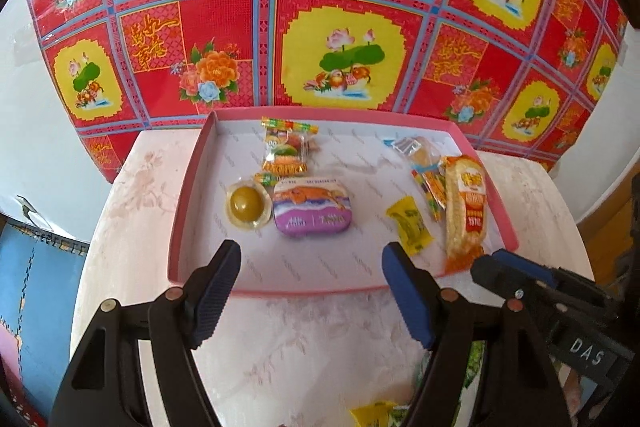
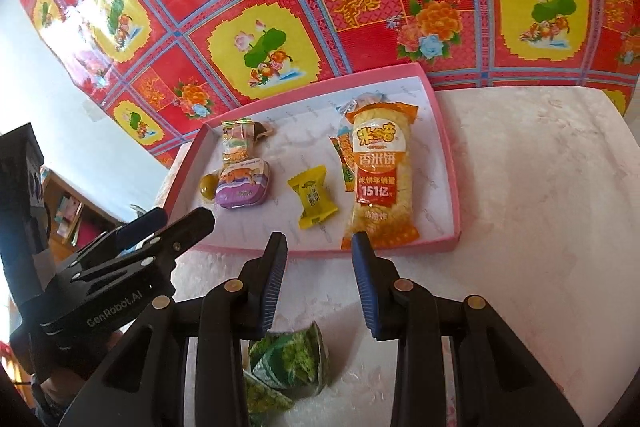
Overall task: Organize snacks
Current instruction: 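Move both tools back toward the green snack bags beside the box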
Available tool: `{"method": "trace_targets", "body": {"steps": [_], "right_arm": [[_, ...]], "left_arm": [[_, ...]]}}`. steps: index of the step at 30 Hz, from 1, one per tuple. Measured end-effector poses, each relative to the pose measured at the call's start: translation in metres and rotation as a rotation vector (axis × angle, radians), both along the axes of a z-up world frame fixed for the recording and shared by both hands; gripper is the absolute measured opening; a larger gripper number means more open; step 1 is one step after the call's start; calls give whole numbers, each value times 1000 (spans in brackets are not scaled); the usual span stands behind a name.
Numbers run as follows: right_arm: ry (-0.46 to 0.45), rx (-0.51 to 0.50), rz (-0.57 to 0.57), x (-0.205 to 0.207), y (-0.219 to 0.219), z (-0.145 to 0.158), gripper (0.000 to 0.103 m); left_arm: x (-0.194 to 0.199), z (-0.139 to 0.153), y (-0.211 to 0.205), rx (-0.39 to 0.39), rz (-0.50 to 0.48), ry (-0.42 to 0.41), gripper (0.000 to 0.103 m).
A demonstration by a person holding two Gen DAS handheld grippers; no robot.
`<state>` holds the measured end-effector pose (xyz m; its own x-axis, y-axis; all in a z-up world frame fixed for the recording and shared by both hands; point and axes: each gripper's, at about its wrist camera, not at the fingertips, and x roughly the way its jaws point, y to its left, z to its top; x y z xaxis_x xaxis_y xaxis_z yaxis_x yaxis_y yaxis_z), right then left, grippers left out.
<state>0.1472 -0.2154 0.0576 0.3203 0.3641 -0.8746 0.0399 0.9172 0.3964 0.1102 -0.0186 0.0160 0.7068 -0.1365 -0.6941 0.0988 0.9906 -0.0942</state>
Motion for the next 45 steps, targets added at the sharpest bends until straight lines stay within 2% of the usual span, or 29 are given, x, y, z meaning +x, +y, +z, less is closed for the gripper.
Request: {"method": "trace_targets", "body": {"steps": [23, 33, 45], "right_arm": [[-5, -12, -16, -48, -14, 17, 35], [12, -27, -33, -66, -19, 19, 35], [20, -23, -62, -86, -31, 20, 35]], "left_arm": [[-56, -3, -4, 10, -32, 39, 77], [-83, -10, -17, 19, -87, 49, 77], [-109, -17, -41, 66, -169, 57, 77]]}}
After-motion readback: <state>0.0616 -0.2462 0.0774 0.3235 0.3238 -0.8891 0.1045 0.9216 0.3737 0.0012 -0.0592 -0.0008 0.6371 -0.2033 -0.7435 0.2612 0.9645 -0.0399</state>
